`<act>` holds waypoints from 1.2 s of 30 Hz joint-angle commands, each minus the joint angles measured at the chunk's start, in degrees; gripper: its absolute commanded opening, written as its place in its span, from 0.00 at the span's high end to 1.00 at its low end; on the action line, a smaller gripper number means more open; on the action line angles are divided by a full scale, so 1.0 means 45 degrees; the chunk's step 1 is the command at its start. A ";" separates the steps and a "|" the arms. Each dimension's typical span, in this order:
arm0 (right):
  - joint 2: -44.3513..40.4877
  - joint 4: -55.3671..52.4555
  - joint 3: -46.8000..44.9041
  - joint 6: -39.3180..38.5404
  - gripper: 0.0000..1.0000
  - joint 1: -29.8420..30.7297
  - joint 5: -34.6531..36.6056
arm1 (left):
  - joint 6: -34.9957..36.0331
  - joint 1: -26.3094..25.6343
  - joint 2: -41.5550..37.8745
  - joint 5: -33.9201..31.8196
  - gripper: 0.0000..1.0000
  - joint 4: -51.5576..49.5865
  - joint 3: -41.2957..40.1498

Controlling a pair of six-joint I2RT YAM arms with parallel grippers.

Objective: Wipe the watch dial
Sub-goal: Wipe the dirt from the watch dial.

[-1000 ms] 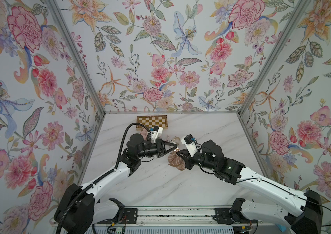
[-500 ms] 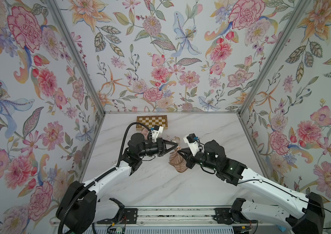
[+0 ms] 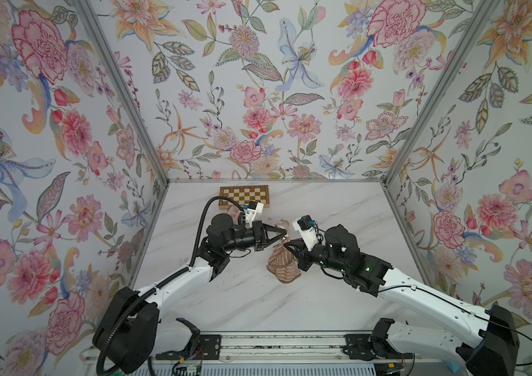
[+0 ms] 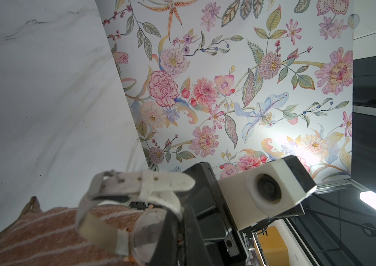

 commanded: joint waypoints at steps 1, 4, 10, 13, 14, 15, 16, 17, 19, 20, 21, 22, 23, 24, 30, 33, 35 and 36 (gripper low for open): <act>-0.0191 0.0344 0.0695 -0.0264 1.00 0.0050 -0.0023 | -0.0205 -0.0115 0.0110 0.0510 1.00 0.0552 -0.0109; 0.0035 0.0520 0.0376 -0.0257 1.00 0.0027 -0.0025 | -0.0269 -0.0115 0.0095 0.0530 1.00 0.0652 -0.0119; 0.0281 0.0976 -0.0273 0.0108 1.00 -0.0021 -0.0241 | -0.0269 -0.0108 -0.0080 0.0471 1.00 0.0526 -0.0129; 0.0141 0.0816 -0.0086 0.0051 1.00 -0.0024 -0.0216 | -0.0240 -0.0107 -0.0125 0.0471 1.00 0.0479 -0.0120; 0.0095 0.0686 0.0039 -0.0016 1.00 -0.0013 -0.0187 | -0.0225 -0.0118 -0.0125 0.0471 1.00 0.0459 -0.0118; 0.0028 0.0524 0.0212 -0.0086 1.00 -0.0017 -0.0158 | -0.0206 -0.0115 -0.0143 0.0471 1.00 0.0442 -0.0117; -0.0037 0.0423 0.0321 -0.0116 1.00 -0.0002 -0.0127 | -0.0206 -0.0108 -0.0146 0.0453 1.00 0.0437 -0.0134; -0.0128 0.0362 0.0461 -0.0179 1.00 0.0003 -0.0082 | -0.0196 -0.0114 -0.0159 0.0452 1.00 0.0444 -0.0158; -0.0255 0.0288 0.0615 -0.0292 1.00 -0.0009 0.0026 | -0.0186 -0.0105 -0.0188 0.0432 1.00 0.0459 -0.0206; -0.0279 0.0273 0.0603 -0.0339 1.00 -0.0017 0.0074 | -0.0186 -0.0124 -0.0191 0.0432 1.00 0.0476 -0.0236; -0.0233 0.0288 0.0541 -0.0371 1.00 -0.0030 0.0081 | -0.0186 -0.0122 -0.0203 0.0432 1.00 0.0476 -0.0236; -0.0175 0.0288 0.0473 -0.0352 1.00 -0.0031 0.0066 | -0.0186 -0.0116 -0.0222 0.0432 1.00 0.0479 -0.0236; -0.0079 0.0322 0.0365 -0.0281 1.00 -0.0045 0.0005 | -0.0186 -0.0116 -0.0239 0.0432 1.00 0.0476 -0.0236; -0.0017 0.0412 0.0210 -0.0167 1.00 -0.0026 -0.0074 | -0.0201 -0.0108 -0.0259 0.0432 1.00 0.0486 -0.0236; 0.0052 0.0904 -0.0200 0.0307 1.00 0.0074 -0.0188 | -0.0186 -0.0108 -0.0417 0.0432 1.00 0.0398 -0.0317; -0.0045 0.0653 0.0099 0.0158 1.00 0.0083 -0.0142 | -0.0167 -0.0118 -0.0468 0.0418 1.00 0.0371 -0.0334; -0.0118 0.0382 0.0401 -0.0007 1.00 0.0111 -0.0066 | -0.0130 -0.0120 -0.0476 0.0393 1.00 0.0341 -0.0343; -0.0194 0.0287 0.0556 -0.0082 1.00 0.0107 -0.0022 | -0.0119 -0.0110 -0.0476 0.0374 1.00 0.0338 -0.0387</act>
